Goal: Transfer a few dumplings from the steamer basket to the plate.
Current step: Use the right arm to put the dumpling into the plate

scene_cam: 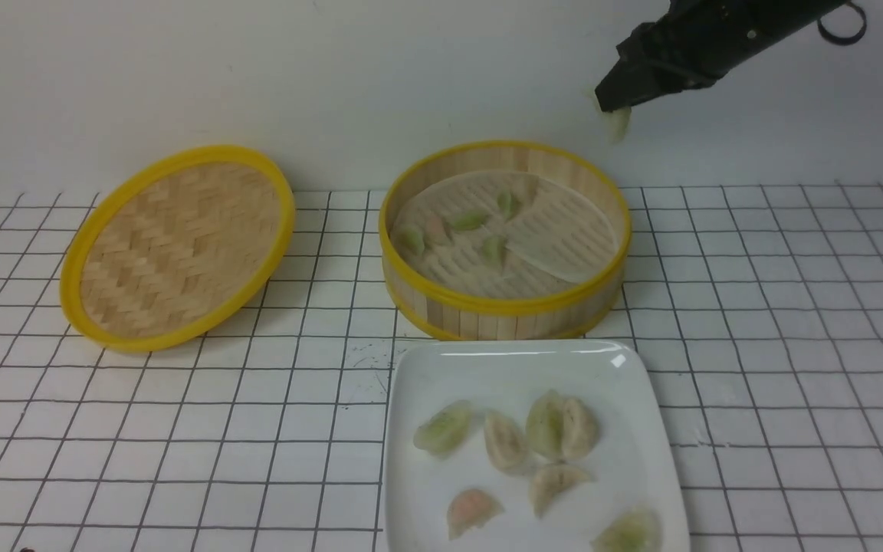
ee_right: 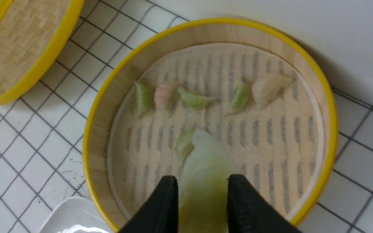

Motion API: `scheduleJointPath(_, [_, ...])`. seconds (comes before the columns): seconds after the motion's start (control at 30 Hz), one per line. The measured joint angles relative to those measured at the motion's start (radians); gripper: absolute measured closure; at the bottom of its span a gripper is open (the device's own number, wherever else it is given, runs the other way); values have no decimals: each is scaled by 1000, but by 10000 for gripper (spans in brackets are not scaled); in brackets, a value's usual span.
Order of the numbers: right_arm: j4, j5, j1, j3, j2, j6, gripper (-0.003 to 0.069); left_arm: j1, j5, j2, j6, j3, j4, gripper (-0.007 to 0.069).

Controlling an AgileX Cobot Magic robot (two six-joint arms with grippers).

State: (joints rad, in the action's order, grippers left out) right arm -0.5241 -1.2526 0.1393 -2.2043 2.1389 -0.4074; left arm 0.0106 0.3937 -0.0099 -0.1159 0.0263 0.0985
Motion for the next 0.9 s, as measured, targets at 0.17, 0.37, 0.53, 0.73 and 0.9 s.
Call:
scheduleJointPath(0.17, [29,0,4,9,-5,85,477,0,0,0,0,0,0,400])
scheduleJointPath(0.37, [-16,1,26,111,-22,151,477,0,0,0,0,0,0,400])
scheduleJointPath(0.53, [-14,1,33,207,-59,154,477,0,0,0,0,0,0,400])
scheduleJointPath(0.73, [-15,1,33,295,-135,153,477,0,0,0,0,0,0,400])
scheduleJointPath(0.9, [-11,4,40,359,-215,153,477,0,0,0,0,0,0,400])
